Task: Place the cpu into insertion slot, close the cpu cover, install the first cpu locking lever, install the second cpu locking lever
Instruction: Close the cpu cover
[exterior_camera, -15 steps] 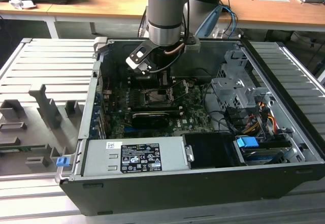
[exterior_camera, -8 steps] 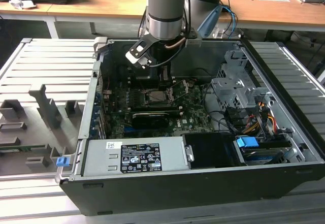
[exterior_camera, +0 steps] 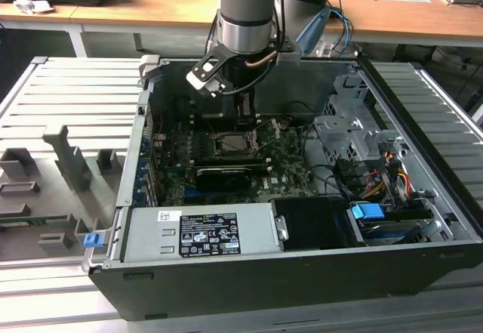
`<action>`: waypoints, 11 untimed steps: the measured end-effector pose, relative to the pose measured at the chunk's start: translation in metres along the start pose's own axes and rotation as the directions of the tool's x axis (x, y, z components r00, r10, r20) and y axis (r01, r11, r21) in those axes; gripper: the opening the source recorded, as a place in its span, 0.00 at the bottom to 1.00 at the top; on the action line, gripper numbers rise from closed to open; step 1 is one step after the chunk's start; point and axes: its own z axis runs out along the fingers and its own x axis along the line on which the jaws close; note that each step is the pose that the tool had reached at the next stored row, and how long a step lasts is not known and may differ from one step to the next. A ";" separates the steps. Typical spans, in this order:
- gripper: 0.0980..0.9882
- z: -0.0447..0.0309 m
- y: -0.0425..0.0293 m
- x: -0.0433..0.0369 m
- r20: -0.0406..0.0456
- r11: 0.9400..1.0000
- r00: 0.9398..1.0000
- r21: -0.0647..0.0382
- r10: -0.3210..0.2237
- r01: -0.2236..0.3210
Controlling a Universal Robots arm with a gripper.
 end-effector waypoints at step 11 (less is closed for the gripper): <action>0.01 -0.0195 0.0008 0.0002 0.000 1.000 1.000 -0.001 0.000 0.000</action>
